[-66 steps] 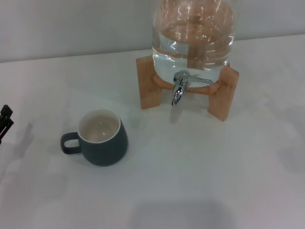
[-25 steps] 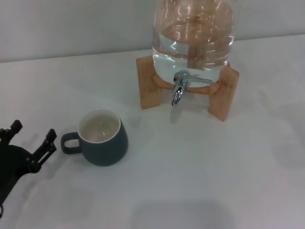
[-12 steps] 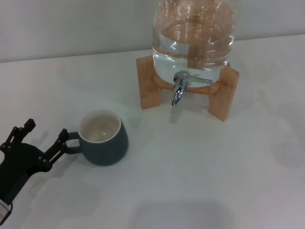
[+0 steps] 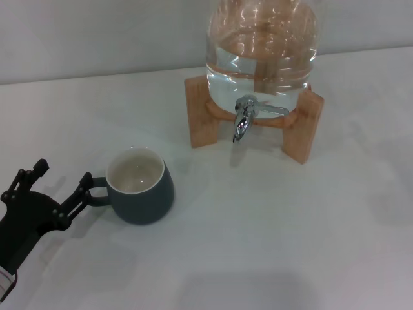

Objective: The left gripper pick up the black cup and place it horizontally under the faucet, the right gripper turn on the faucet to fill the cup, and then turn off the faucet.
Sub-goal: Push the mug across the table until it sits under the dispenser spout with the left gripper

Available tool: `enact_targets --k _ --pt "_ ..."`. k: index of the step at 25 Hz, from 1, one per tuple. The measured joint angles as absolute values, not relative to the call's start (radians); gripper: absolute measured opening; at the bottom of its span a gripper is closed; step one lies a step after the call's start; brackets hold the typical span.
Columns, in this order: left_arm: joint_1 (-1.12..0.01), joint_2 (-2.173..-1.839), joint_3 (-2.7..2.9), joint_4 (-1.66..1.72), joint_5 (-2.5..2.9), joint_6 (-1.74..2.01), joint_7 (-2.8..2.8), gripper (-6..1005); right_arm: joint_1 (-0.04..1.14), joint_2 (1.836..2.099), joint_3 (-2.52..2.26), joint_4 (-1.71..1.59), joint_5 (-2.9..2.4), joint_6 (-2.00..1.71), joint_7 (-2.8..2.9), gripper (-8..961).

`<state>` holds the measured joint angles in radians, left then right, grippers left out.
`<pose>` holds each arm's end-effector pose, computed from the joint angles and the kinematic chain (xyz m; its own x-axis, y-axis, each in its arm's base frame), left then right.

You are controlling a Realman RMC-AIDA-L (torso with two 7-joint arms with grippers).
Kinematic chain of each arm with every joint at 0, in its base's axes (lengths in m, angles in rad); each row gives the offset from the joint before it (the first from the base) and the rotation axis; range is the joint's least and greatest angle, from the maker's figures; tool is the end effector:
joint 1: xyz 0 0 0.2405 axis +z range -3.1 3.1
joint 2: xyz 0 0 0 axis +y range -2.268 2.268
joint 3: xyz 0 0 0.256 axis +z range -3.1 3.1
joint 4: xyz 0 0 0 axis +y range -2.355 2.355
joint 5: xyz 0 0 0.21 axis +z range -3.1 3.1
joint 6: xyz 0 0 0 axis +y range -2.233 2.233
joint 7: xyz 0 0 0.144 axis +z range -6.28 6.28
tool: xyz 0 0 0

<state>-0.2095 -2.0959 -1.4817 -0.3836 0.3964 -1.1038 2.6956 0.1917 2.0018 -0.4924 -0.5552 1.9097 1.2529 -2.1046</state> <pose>-0.3181 0.2799 -0.0525 0.7407 0.0685 0.6684 0.5995 -0.5165 -0.6114 0.4005 0.2769 0.1362 0.5933 0.0062 -0.8049 -0.7962 -0.1422 -0.5880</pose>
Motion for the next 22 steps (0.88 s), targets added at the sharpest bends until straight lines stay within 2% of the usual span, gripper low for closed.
enact_targets --k 22 --pt "-0.202 -2.094 -1.471 -0.4 0.403 -1.109 2.687 894 0.191 2.002 -0.492 -0.543 1.91 1.244 -2.107 851"
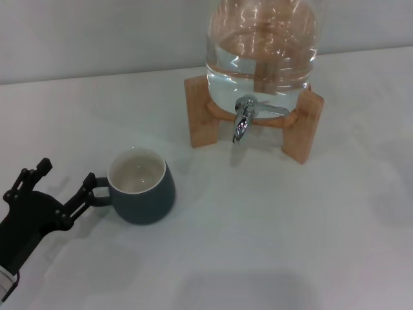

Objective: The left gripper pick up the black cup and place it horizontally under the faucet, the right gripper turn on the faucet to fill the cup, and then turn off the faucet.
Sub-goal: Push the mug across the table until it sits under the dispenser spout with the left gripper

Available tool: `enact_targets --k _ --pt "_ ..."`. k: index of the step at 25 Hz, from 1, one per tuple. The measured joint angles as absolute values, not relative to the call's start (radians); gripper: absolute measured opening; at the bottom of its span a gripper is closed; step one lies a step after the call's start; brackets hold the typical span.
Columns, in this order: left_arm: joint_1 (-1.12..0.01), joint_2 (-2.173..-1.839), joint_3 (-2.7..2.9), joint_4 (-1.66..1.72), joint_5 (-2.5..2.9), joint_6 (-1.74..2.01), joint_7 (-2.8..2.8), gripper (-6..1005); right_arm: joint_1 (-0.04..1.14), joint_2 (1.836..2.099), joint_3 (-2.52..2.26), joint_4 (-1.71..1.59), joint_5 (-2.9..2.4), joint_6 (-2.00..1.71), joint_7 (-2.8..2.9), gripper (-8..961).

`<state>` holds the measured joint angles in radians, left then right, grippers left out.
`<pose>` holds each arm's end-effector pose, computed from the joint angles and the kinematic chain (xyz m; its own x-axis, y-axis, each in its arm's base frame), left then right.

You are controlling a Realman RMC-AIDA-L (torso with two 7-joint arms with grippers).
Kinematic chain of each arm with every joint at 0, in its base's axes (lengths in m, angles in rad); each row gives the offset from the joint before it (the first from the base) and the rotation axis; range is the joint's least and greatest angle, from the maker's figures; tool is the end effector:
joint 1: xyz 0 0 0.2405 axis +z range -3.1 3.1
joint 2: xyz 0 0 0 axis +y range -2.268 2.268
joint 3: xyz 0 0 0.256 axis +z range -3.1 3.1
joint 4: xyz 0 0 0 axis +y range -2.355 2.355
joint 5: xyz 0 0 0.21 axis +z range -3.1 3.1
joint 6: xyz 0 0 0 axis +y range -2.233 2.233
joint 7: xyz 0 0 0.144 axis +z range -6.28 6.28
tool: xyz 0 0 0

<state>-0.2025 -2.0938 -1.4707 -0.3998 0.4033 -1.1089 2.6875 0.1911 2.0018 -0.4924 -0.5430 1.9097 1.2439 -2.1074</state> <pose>-0.3150 0.2789 -0.0528 0.7385 0.0612 0.6715 0.5937 -0.5311 -0.6045 0.4032 0.2759 0.1335 0.5879 -0.0050 -0.8089 -0.8022 -0.1325 -0.5822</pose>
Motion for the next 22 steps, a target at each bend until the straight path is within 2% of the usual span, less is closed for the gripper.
enact_targets --k 22 --pt "-0.17 -2.095 -1.456 -0.453 0.4 -1.117 2.679 895 0.192 1.999 -0.48 -0.543 1.91 1.244 -2.107 851"
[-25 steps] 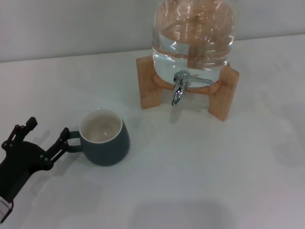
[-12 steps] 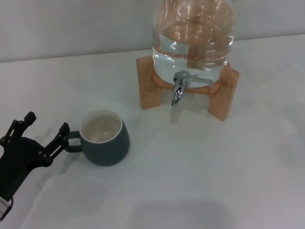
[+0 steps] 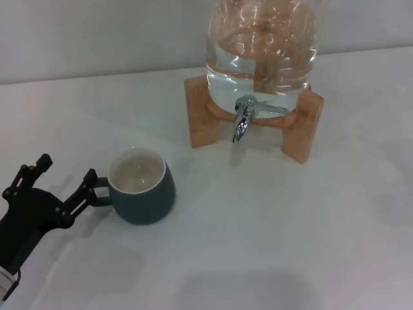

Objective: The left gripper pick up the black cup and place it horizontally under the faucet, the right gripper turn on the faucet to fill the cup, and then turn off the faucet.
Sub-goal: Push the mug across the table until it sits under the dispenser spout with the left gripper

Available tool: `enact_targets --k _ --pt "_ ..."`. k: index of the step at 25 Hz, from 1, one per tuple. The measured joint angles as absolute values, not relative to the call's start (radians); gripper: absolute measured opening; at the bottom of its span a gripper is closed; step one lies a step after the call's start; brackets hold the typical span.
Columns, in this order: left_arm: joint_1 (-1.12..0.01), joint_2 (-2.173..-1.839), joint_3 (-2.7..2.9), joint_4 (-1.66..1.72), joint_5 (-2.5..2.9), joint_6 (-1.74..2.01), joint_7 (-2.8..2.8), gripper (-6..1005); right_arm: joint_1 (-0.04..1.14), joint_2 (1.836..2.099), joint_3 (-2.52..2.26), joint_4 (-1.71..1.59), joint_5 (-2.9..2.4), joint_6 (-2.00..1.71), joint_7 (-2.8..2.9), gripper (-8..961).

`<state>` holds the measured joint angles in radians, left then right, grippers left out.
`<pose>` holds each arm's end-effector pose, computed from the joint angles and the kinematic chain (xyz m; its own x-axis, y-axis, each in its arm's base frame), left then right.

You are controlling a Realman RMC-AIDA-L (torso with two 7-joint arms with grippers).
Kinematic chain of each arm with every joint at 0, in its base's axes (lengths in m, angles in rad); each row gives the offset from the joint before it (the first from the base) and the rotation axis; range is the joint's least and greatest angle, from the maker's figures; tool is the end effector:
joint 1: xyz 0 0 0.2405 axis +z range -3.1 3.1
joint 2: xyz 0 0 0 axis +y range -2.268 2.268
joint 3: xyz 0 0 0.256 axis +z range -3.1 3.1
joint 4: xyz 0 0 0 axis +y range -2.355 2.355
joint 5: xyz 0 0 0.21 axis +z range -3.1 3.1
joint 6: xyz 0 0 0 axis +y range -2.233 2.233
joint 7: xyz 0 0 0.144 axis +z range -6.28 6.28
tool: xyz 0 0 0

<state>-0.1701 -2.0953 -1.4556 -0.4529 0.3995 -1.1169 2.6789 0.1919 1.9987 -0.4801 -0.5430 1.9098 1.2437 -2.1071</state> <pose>-0.3087 0.2757 -0.0504 0.7240 0.0361 0.6889 0.5957 -0.5363 -0.5979 0.4045 0.2754 0.1371 0.5884 0.0018 -0.8086 -0.8024 -0.1220 -0.5842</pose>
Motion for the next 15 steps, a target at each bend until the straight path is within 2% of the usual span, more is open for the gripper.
enact_targets --k 15 --pt "-0.144 -2.092 -1.463 -0.451 0.393 -1.128 2.673 895 0.191 1.995 -0.48 -0.543 1.909 1.238 -2.107 852"
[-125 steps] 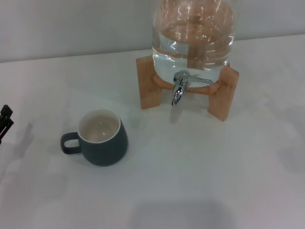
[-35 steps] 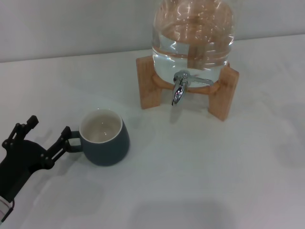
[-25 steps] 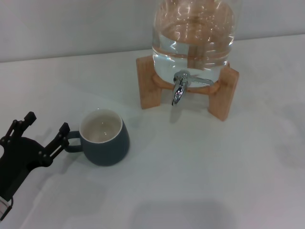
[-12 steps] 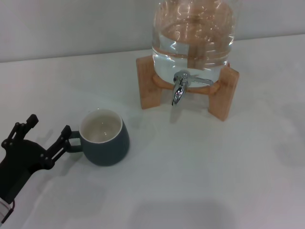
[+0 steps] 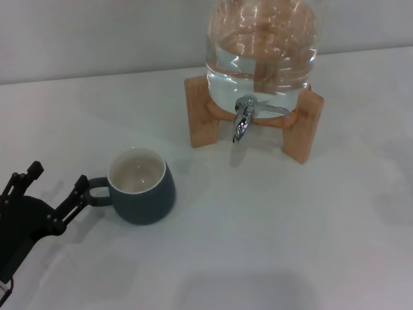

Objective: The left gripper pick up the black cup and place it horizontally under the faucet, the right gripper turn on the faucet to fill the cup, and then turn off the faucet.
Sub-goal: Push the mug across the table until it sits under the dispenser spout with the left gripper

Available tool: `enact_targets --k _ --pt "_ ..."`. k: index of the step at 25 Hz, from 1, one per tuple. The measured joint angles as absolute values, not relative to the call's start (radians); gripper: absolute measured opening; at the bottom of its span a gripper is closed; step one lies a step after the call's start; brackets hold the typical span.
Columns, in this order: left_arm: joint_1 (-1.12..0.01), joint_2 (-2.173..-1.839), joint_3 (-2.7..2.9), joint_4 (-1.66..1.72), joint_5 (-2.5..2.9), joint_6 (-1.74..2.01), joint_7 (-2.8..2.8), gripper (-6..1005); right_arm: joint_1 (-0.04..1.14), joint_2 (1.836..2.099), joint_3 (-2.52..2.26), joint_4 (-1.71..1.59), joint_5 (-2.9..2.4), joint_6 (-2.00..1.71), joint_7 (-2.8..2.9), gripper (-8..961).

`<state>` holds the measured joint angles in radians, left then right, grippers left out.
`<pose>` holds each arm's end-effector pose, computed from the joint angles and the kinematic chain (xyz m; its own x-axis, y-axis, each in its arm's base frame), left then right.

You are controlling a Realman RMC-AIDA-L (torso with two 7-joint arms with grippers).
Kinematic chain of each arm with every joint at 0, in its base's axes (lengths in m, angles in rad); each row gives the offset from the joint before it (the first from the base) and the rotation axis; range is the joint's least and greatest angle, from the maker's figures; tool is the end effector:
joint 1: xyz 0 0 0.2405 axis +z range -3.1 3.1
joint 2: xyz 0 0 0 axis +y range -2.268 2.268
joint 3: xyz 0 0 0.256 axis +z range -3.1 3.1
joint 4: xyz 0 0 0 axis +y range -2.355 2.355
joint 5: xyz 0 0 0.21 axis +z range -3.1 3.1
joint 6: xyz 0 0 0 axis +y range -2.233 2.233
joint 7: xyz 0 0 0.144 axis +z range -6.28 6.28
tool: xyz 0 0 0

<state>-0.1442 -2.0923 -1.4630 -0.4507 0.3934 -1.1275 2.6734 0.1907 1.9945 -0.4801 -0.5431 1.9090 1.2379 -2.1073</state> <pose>-0.3166 0.2681 -0.0469 0.7153 0.0489 0.6971 0.6167 -0.5133 -0.5968 0.4061 0.2750 0.1390 0.5925 -0.0018 -0.8056 -0.8002 -0.1161 -0.5884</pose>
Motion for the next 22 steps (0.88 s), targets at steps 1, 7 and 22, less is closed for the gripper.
enact_targets --k 1,7,22 --pt "-0.144 -2.092 -1.463 -0.45 0.39 -1.128 2.673 895 0.19 1.994 -0.48 -0.543 1.909 1.238 -2.107 852" --pt "-0.135 -2.091 -1.458 -0.448 0.383 -1.127 2.674 895 0.189 1.994 -0.479 -0.543 1.909 1.235 -2.108 852" --pt "-0.14 -2.094 -1.428 -0.43 0.384 -1.117 2.682 895 0.193 1.994 -0.479 -0.543 1.91 1.232 -2.111 851"
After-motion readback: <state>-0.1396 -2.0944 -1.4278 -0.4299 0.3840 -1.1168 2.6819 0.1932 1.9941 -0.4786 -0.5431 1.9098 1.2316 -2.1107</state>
